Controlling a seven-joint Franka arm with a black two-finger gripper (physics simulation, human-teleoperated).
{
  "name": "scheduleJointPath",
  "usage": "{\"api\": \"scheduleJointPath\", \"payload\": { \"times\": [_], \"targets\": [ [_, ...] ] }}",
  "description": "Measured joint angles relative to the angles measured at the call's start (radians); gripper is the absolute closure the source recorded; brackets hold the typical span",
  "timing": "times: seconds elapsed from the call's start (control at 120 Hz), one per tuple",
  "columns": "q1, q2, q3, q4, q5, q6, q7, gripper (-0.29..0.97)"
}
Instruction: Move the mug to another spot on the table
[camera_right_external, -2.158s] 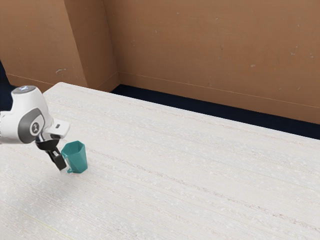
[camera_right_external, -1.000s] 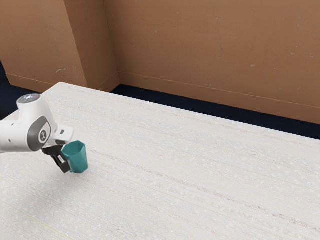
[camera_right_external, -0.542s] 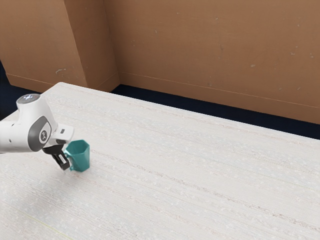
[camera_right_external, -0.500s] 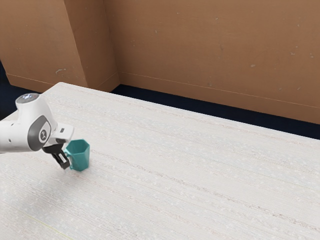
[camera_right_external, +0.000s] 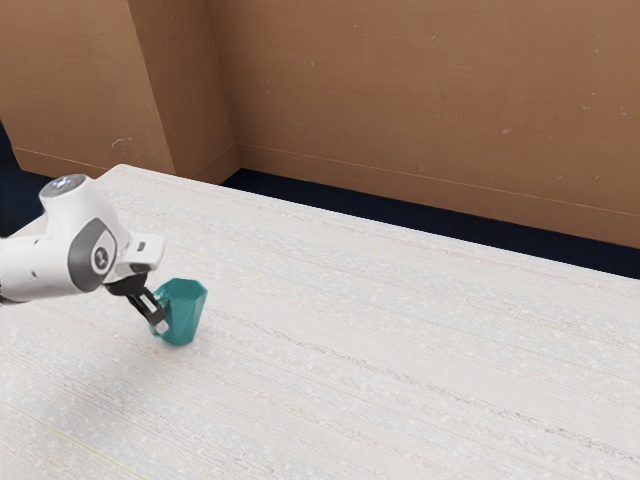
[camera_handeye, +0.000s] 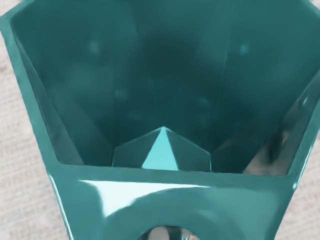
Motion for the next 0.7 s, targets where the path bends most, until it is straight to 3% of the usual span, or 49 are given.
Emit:
{"api": "scheduleJointPath", "payload": {
  "times": [0.2, 0.7],
  "targets": [
    [-0.065, -0.017, -0.002, 0.003, -0.026, 0.026, -0.008, 0.7],
    [-0.146, -0.009, -0.002, -0.035, -0.206, 0.197, 0.005, 0.73]
  ]
}}
